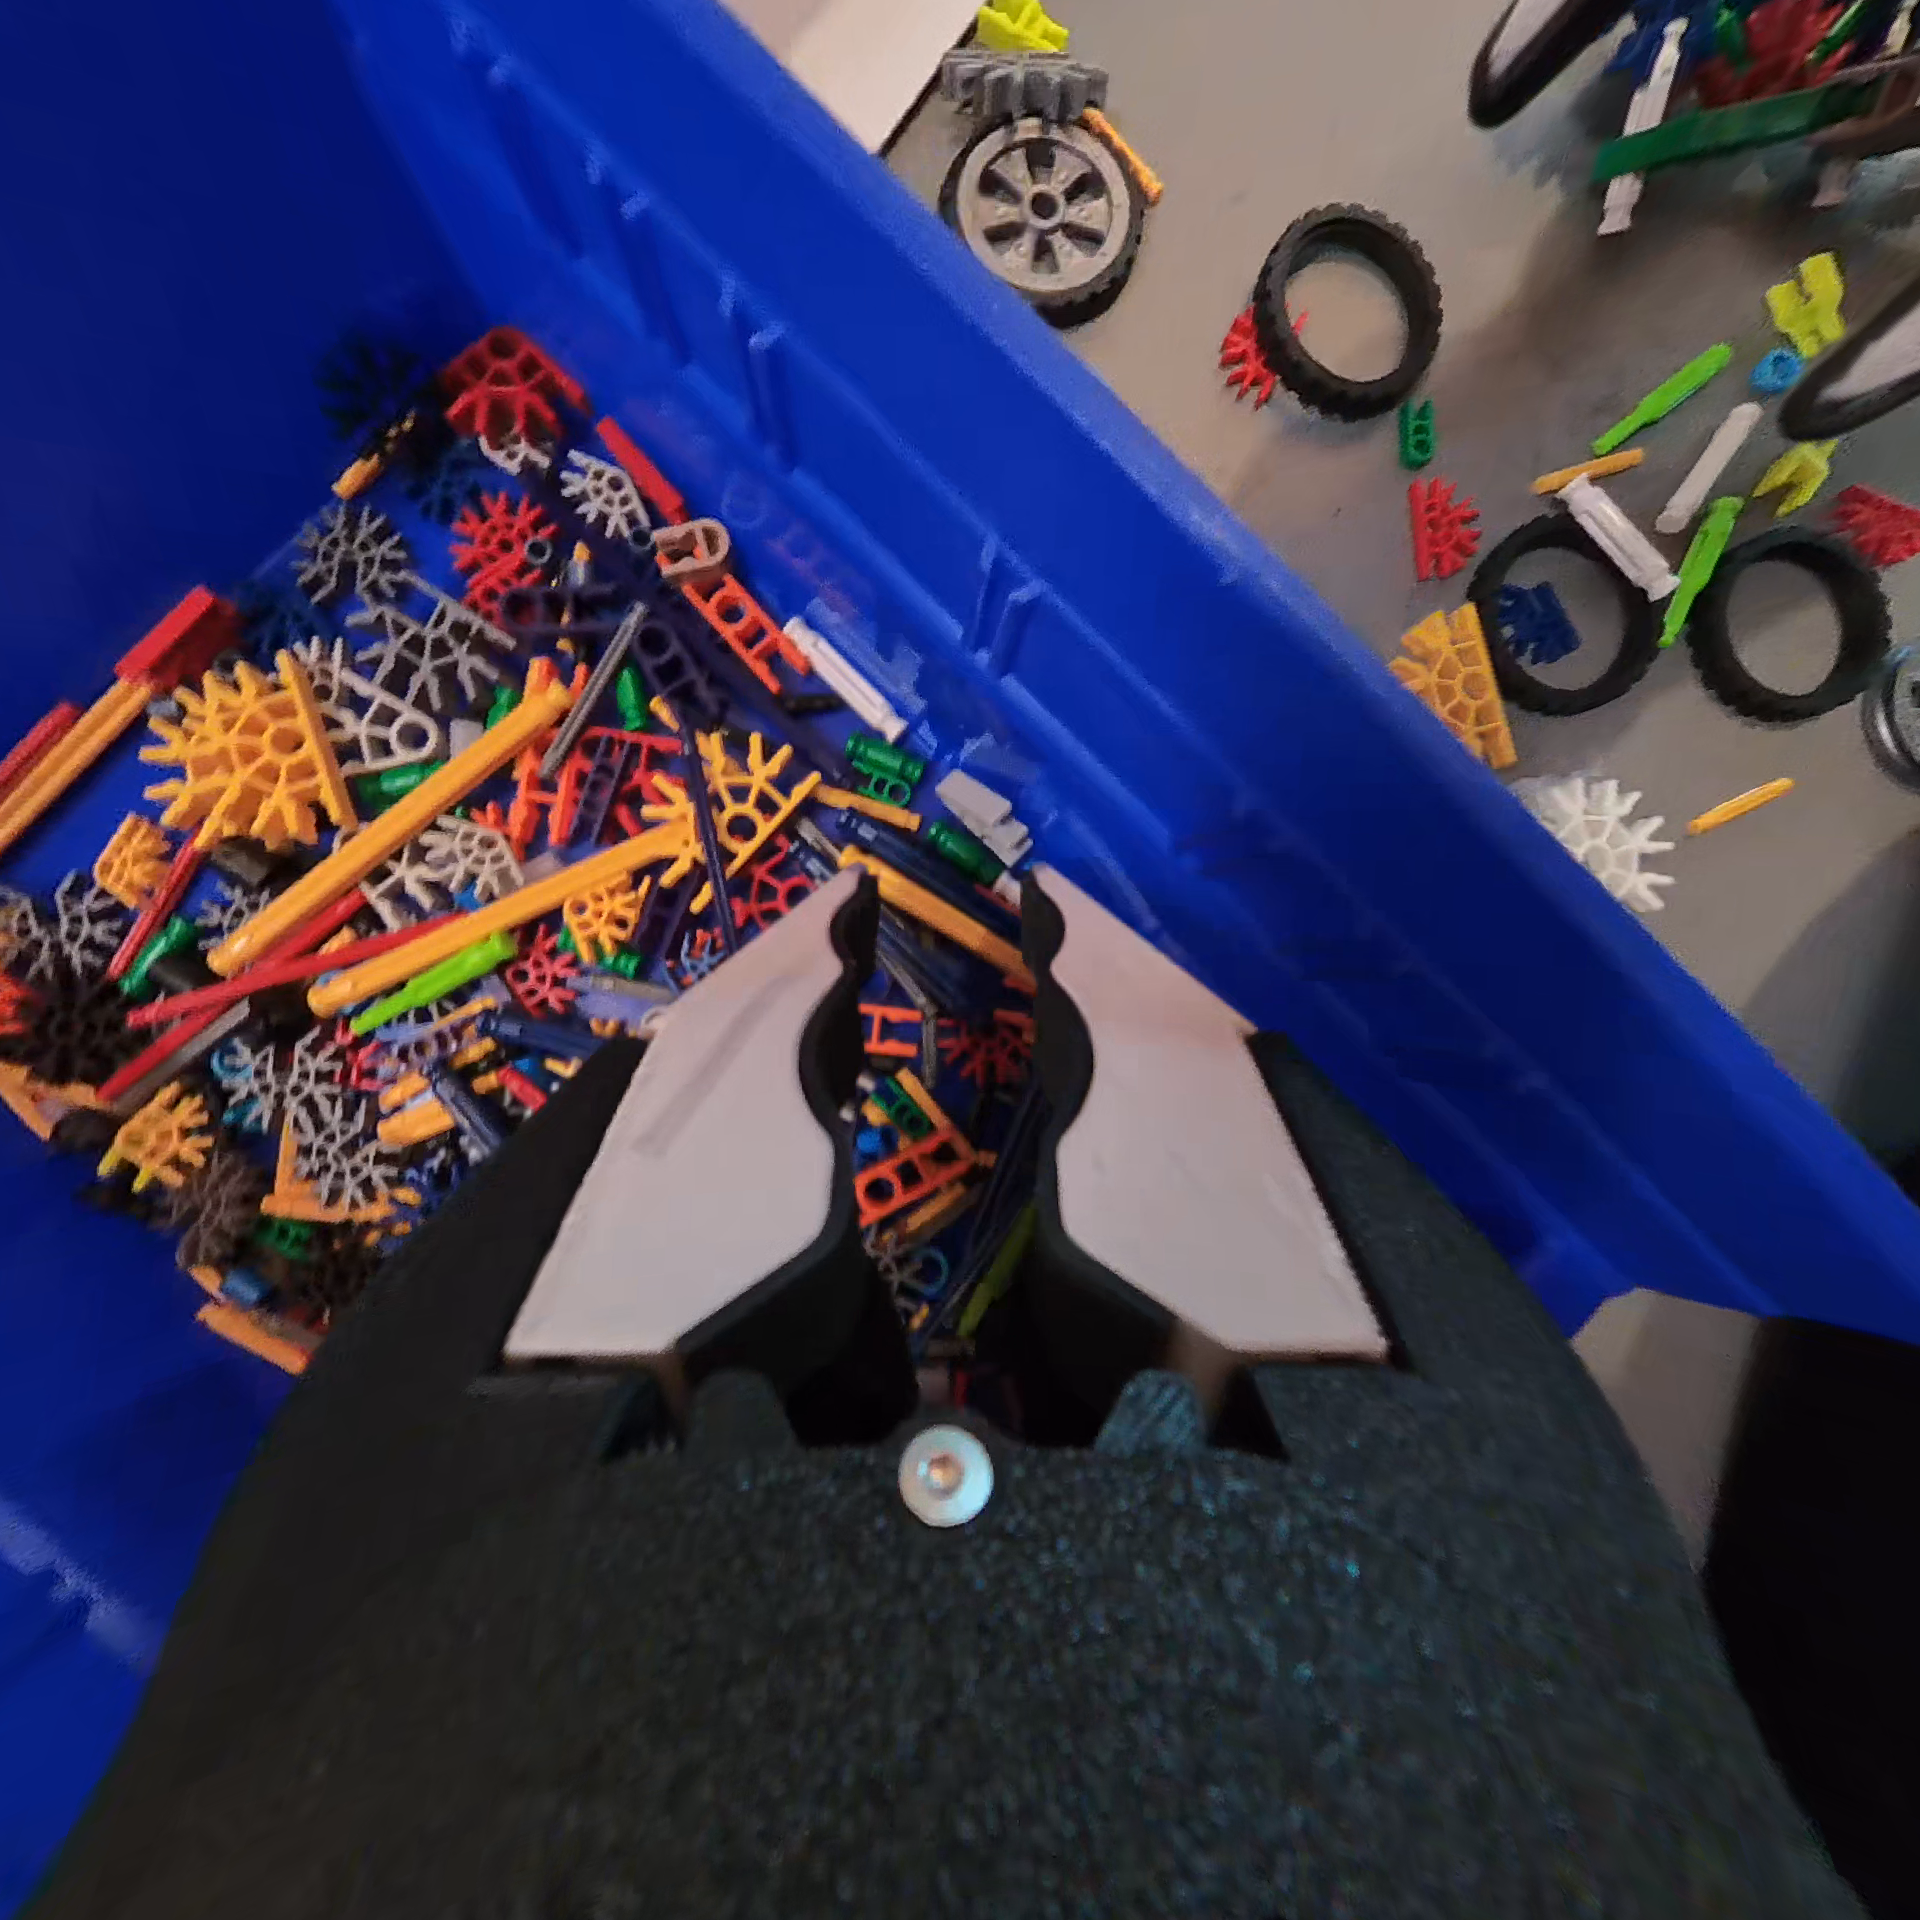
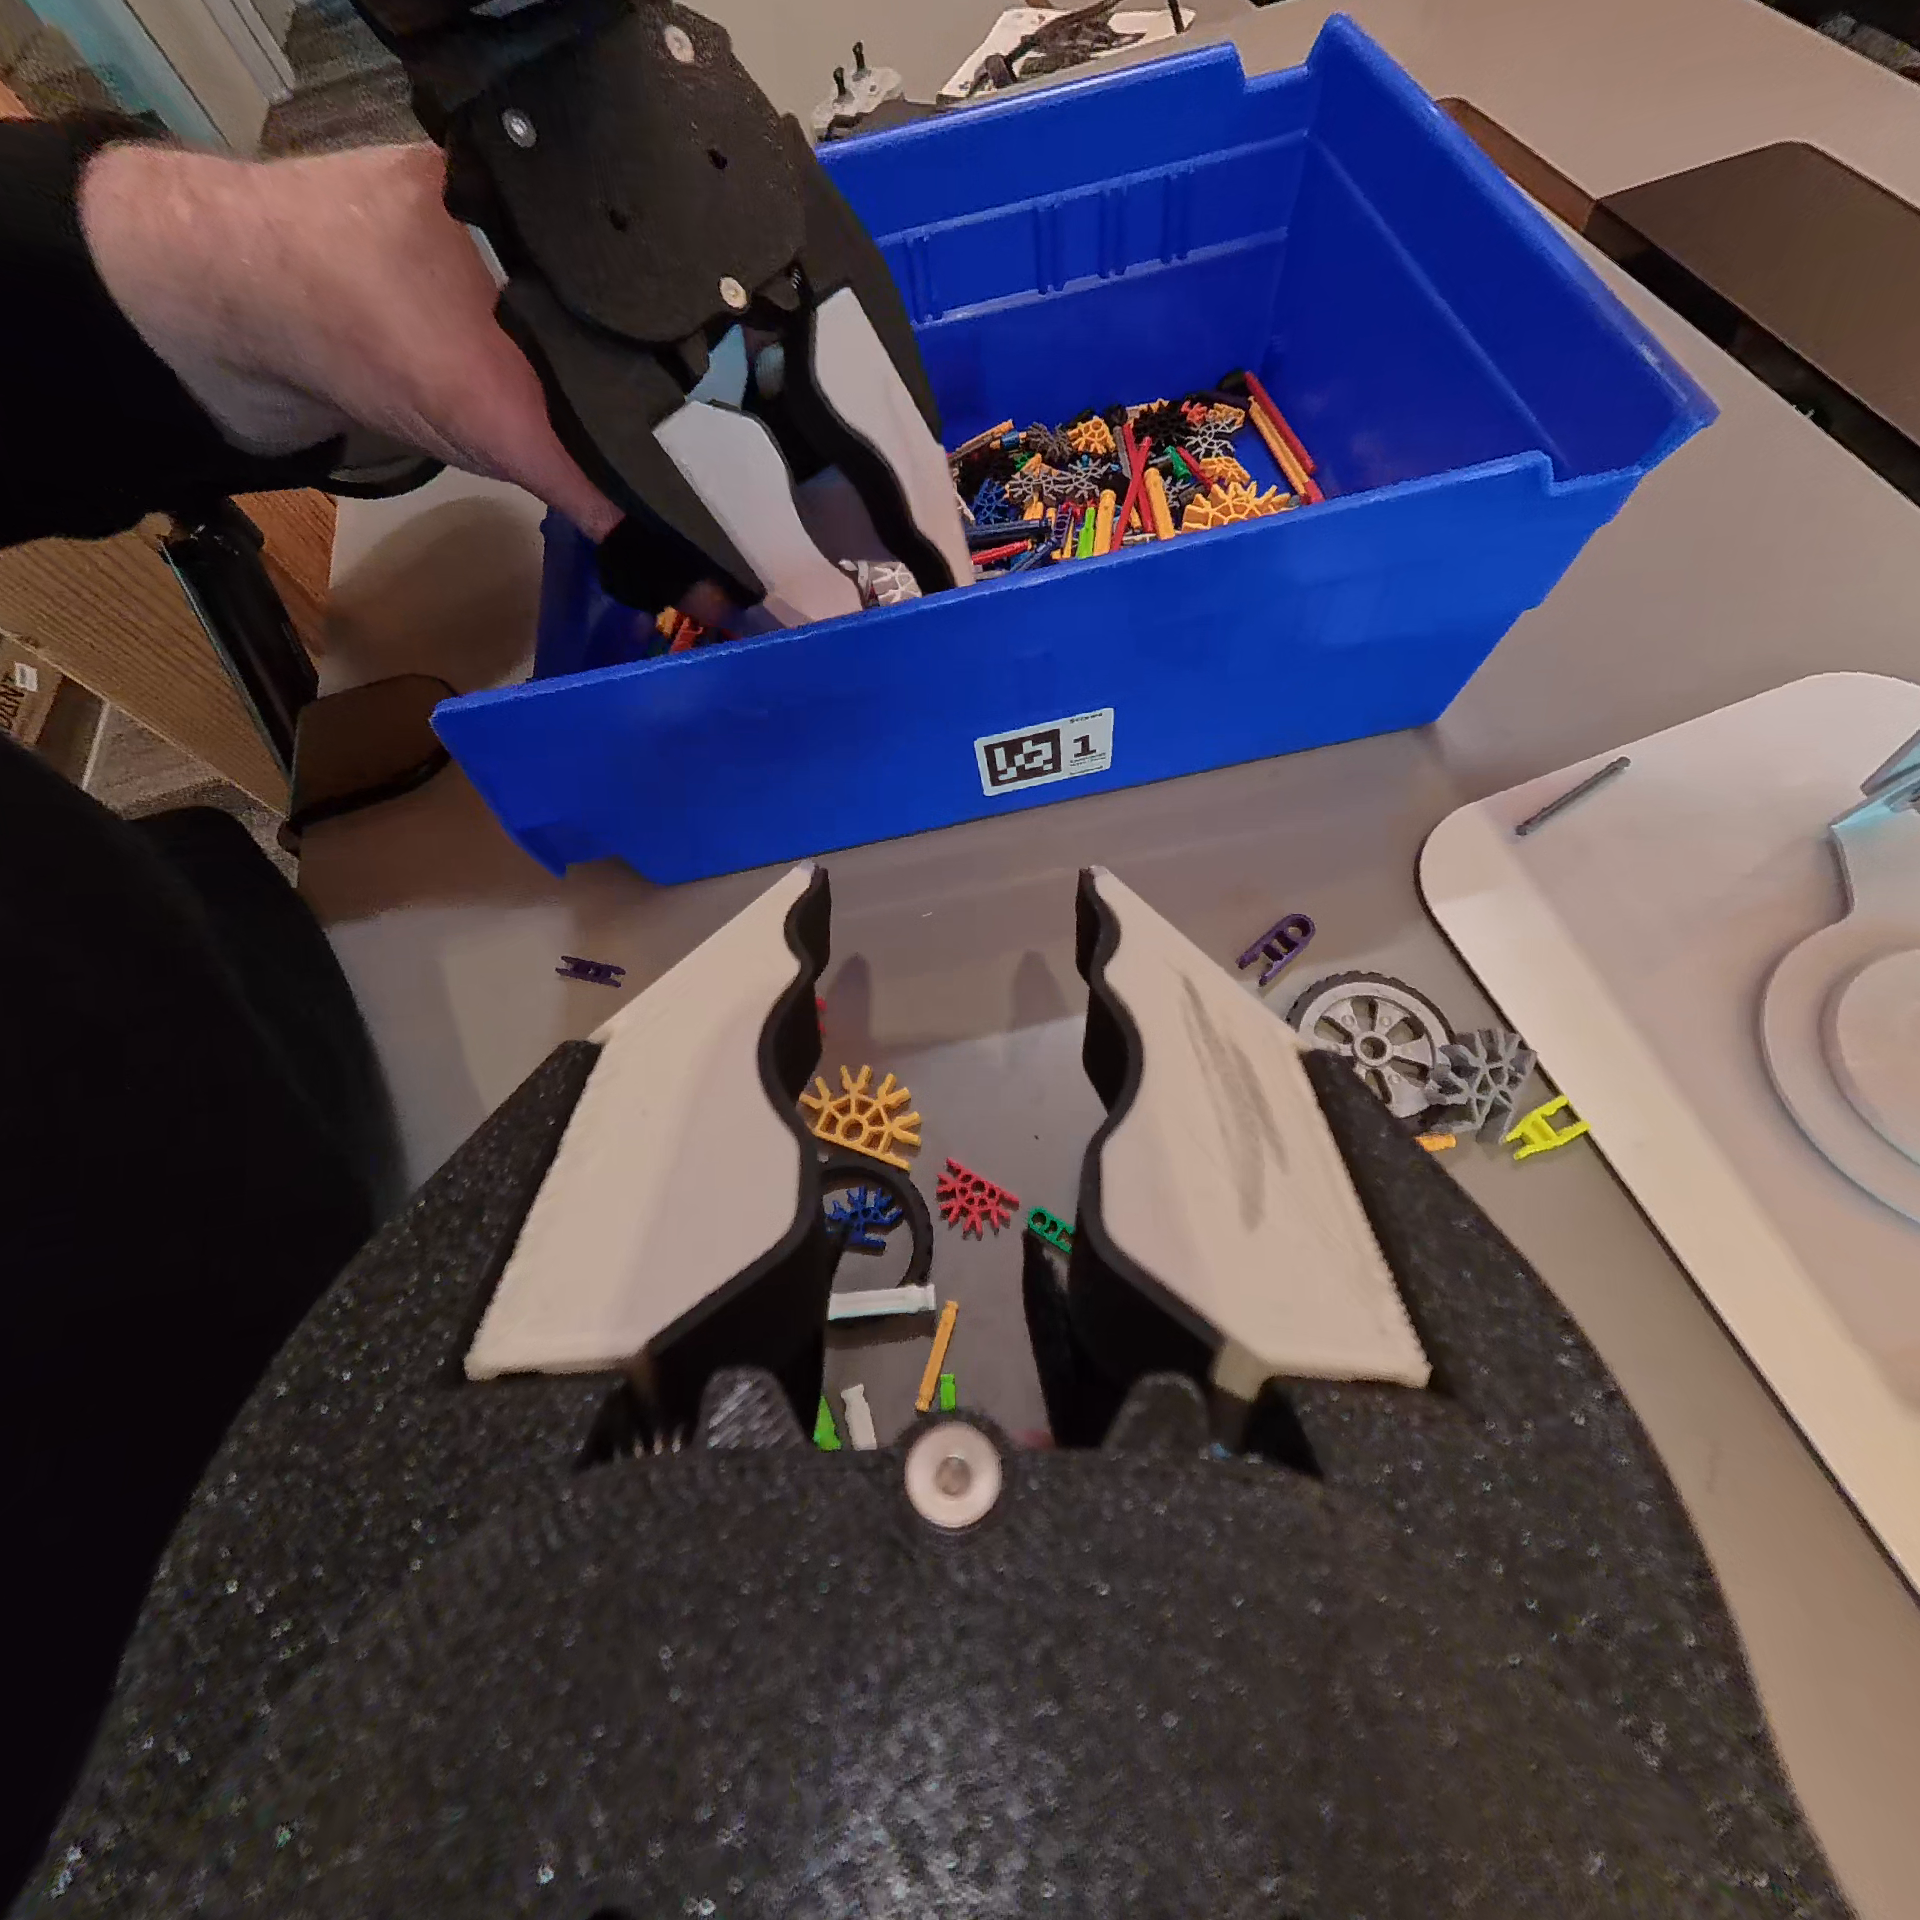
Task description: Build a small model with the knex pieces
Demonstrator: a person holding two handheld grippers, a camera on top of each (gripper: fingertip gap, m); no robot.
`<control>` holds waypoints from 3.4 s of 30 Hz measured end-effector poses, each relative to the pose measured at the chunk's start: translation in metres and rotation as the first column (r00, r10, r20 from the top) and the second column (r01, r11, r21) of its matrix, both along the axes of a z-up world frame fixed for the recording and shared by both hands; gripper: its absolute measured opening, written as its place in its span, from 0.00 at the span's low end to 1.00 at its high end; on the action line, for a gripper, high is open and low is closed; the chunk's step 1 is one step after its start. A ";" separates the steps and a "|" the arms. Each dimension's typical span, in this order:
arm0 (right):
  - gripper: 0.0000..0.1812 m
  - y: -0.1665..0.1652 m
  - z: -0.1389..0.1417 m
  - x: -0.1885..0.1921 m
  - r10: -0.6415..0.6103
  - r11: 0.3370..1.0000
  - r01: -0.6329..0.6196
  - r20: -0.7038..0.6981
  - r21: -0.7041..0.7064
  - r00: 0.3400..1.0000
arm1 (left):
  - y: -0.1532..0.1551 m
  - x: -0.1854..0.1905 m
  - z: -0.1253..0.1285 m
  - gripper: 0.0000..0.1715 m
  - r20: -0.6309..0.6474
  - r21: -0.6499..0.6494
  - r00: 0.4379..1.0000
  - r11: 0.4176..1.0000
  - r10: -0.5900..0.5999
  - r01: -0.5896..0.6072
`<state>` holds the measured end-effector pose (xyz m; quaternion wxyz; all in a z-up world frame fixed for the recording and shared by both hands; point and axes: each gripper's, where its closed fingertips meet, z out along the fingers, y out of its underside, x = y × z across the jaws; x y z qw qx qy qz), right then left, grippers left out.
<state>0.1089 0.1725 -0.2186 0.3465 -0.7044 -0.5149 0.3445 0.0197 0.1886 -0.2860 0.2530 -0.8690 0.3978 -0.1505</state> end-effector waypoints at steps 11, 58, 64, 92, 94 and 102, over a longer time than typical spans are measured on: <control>0.26 0.001 -0.001 0.003 -0.011 1.000 0.011 0.003 -0.005 1.000 | 0.001 0.006 -0.013 0.02 0.018 -0.046 1.000 0.999 -0.005 0.006; 0.26 0.008 -0.006 0.003 -0.012 1.000 0.011 -0.027 -0.019 1.000 | 0.040 -0.028 -0.010 0.35 -0.004 -0.188 0.972 0.954 0.235 -0.232; 0.26 0.006 -0.005 0.003 -0.006 1.000 0.005 -0.027 -0.013 1.000 | 0.064 -0.031 -0.008 0.37 -0.018 -0.071 0.968 0.966 0.250 -0.250; 0.26 0.004 -0.006 0.003 -0.014 1.000 0.014 -0.026 -0.015 1.000 | 0.070 -0.004 -0.010 0.25 -0.029 -0.043 0.992 0.991 0.126 -0.127; 0.26 0.004 -0.006 0.003 -0.018 1.000 0.018 -0.026 -0.014 1.000 | 0.071 -0.002 -0.015 0.25 -0.040 -0.054 0.992 0.992 0.116 -0.118; 0.26 0.007 -0.009 0.006 -0.031 0.999 0.030 -0.026 -0.023 0.999 | 0.059 -0.007 -0.017 0.21 -0.070 -0.114 0.992 0.987 0.103 -0.110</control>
